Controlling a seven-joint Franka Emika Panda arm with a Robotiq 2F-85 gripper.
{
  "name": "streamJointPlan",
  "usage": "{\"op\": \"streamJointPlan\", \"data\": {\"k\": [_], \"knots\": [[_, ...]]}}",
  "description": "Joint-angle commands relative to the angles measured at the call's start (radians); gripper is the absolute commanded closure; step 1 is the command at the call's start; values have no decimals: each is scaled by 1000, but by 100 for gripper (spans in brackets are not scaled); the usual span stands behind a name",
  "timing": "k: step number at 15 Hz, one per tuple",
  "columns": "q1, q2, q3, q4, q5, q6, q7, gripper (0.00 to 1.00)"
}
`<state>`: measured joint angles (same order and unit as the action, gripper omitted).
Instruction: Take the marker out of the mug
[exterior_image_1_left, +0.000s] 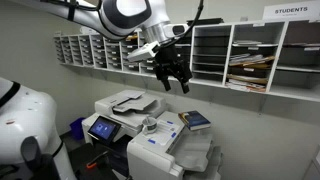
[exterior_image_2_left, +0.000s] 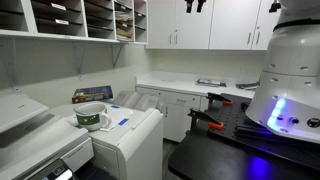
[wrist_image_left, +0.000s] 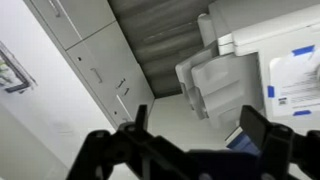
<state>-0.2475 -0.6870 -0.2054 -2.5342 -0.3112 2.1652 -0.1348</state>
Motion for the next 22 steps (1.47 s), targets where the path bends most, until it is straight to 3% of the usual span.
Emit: {"op": "streamJointPlan", "data": {"k": [1,10,16,22], "knots": [[2,0,-1,2,-1,-2,1,0],[16,11,10,-4,4,2,5,0],[129,61,67,-81,94,46,35,0],[295,205,139,-123,328,161,46,0]]}}
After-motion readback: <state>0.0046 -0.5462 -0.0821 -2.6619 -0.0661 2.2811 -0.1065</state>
